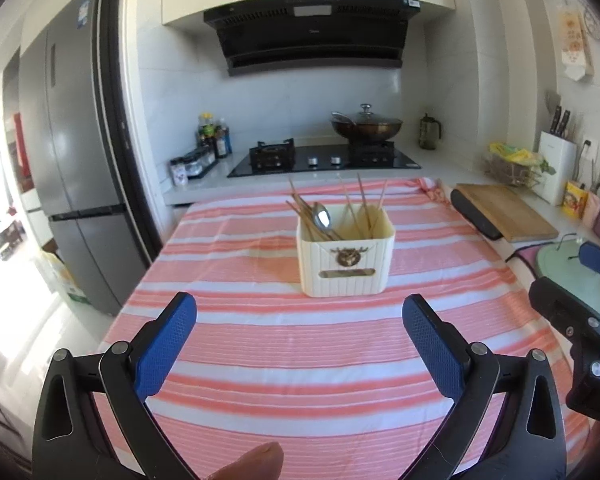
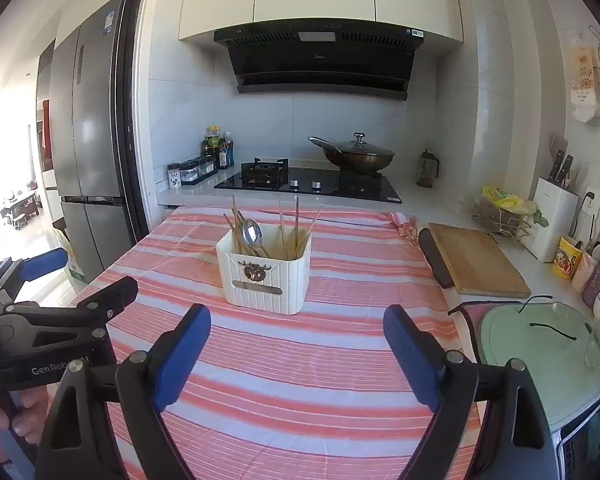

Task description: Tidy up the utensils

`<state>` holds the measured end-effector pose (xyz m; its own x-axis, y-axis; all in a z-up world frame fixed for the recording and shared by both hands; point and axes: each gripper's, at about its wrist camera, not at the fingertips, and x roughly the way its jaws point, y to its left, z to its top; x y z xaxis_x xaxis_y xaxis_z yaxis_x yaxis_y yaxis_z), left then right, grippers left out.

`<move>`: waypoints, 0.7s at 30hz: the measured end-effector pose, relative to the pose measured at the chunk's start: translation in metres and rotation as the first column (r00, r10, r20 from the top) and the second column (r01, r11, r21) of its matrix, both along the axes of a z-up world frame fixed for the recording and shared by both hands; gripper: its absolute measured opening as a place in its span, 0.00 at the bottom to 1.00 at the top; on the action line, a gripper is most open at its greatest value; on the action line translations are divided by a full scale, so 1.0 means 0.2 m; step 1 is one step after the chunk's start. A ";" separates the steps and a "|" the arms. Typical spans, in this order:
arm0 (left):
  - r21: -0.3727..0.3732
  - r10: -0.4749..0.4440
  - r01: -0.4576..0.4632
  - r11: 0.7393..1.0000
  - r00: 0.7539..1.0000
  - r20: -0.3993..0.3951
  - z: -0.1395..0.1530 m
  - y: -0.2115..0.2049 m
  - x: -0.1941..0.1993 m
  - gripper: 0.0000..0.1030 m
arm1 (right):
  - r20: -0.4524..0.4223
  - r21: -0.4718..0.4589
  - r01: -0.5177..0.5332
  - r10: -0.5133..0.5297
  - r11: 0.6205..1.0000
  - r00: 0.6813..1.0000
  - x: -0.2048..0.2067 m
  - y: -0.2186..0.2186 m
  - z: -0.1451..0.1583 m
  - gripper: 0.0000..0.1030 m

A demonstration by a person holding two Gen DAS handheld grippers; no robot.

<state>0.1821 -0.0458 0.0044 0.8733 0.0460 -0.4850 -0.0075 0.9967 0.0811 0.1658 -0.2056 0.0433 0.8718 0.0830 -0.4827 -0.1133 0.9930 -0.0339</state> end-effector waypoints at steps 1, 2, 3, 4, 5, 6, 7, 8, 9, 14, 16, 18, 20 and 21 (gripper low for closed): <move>0.017 0.008 -0.008 1.000 1.000 0.017 0.01 0.00 -0.03 1.00 | 0.002 0.003 0.000 0.000 1.000 1.000 -0.01 0.00 0.01 0.87; 0.023 0.013 -0.013 1.000 1.000 0.028 0.02 0.00 -0.05 1.00 | 0.005 0.005 0.000 0.000 1.000 1.000 -0.03 0.00 0.02 0.87; 0.017 0.012 -0.013 1.000 1.000 0.029 0.04 0.00 -0.07 1.00 | 0.009 0.008 0.001 -0.002 1.000 1.000 -0.05 0.00 0.03 0.87; 0.004 0.009 -0.009 1.000 1.000 0.023 0.05 0.01 -0.08 1.00 | 0.012 0.011 0.003 -0.004 1.000 1.000 -0.07 0.00 0.05 0.87; -0.011 0.004 -0.004 1.000 1.000 0.015 0.06 0.02 -0.09 1.00 | 0.016 0.011 0.004 -0.004 1.000 1.000 -0.08 0.00 0.06 0.87; -0.025 0.001 0.000 1.000 1.000 0.007 0.07 0.03 -0.10 1.00 | 0.020 0.009 0.004 -0.004 1.000 1.000 -0.09 0.01 0.07 0.87; -0.032 0.002 -0.002 0.999 1.000 0.004 0.08 0.03 -0.10 1.00 | 0.023 0.006 0.006 -0.006 1.000 1.000 -0.11 0.01 0.08 0.87; -0.033 0.007 -0.007 0.999 1.000 0.003 0.09 0.04 -0.11 1.00 | 0.027 0.002 0.008 -0.008 1.000 1.000 -0.12 0.01 0.09 0.87; -0.030 0.014 -0.014 0.999 1.000 0.000 0.10 0.04 -0.12 1.00 | 0.033 0.000 0.010 -0.010 1.000 0.999 -0.14 0.01 0.10 0.87; -0.030 0.014 -0.014 0.999 1.000 -0.002 0.12 0.03 -0.15 1.00 | 0.050 0.005 0.002 -0.002 1.000 0.999 -0.19 0.01 0.13 0.87; -0.029 0.012 -0.011 1.000 1.000 0.005 0.13 0.03 -0.18 1.00 | 0.050 0.002 0.002 -0.002 1.000 0.999 -0.20 0.01 0.13 0.87; -0.025 0.010 -0.010 1.000 1.000 0.010 0.14 0.02 -0.19 1.00 | 0.045 0.004 -0.001 0.001 1.000 0.999 -0.20 0.01 0.13 0.87; -0.029 0.009 -0.009 1.000 1.000 0.014 0.14 0.02 -0.20 1.00 | 0.036 0.010 -0.004 0.003 1.000 0.999 -0.20 0.01 0.13 0.87; -0.033 0.009 -0.009 0.999 1.000 0.014 0.14 0.02 -0.20 1.00 | 0.033 0.012 -0.005 0.004 1.000 0.999 -0.20 0.01 0.12 0.87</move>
<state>0.1415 -0.0419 0.0333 0.8796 0.0380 -0.4742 -0.0173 0.9987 0.0479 0.1251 -0.2032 0.0681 0.8870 0.0926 -0.4524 -0.1166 0.9929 -0.0253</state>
